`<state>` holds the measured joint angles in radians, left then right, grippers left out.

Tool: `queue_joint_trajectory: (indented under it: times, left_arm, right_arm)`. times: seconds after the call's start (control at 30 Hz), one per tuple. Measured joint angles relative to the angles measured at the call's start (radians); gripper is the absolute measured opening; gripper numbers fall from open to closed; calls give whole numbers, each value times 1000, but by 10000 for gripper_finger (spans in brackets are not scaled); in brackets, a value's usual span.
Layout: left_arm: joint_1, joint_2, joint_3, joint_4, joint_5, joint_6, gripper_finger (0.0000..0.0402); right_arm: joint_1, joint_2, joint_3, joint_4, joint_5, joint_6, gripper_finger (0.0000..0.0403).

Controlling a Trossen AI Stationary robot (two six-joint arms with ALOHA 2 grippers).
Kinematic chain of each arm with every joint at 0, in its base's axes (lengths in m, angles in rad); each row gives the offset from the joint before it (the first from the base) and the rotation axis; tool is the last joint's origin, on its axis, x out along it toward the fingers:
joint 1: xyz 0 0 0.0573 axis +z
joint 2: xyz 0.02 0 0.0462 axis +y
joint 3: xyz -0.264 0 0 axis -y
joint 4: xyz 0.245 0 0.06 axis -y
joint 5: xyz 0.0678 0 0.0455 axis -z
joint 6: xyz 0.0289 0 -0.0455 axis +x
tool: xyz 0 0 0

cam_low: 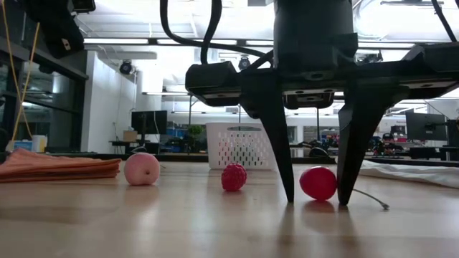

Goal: Pick and placing Produce into tupperware
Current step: Put the red cherry into the white bin

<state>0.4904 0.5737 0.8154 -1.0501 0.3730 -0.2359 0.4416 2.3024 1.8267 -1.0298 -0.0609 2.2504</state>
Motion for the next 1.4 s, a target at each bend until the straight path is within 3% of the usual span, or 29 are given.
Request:
queue_joint_trajectory:
  times: [1.4]
  left_arm:
    - [0,0,0,1,0,0,1]
  right_arm:
    - [-3,0,39,-64,9,-8,144]
